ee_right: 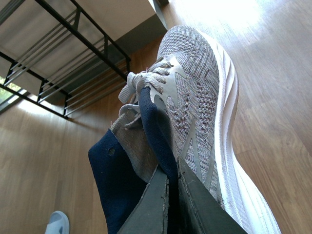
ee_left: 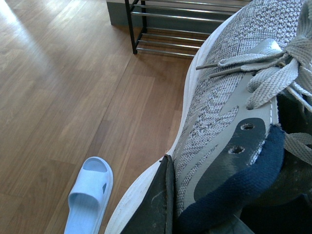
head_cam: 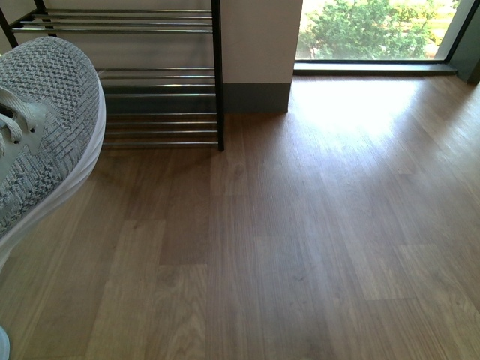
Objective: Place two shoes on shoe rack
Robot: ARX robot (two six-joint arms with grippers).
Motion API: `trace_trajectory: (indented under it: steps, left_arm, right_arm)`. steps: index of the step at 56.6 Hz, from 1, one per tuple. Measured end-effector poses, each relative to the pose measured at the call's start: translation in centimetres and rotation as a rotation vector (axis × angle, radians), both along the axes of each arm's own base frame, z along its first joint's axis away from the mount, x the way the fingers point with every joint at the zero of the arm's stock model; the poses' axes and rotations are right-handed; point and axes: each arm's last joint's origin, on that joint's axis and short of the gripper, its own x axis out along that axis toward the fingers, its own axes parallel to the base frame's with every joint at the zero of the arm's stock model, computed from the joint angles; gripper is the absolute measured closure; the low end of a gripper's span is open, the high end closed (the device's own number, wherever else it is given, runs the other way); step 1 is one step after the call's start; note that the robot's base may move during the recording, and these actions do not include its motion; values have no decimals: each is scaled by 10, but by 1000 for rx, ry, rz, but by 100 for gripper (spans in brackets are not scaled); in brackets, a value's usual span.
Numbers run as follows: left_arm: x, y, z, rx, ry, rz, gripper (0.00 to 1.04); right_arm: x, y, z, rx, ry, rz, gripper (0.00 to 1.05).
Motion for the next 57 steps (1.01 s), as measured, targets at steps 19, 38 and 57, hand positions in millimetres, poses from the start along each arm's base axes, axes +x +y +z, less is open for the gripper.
trace_trajectory:
  steps: [19, 38, 57]
  left_arm:
    - [0, 0, 0, 0, 0, 0, 103]
    - [0, 0, 0, -1, 1, -3, 103]
    - [0, 0, 0, -2, 1, -5, 103]
  right_arm:
    - [0, 0, 0, 0, 0, 1, 104]
    - [0, 0, 0, 0, 0, 0, 104]
    - [0, 0, 0, -1, 2, -4, 104]
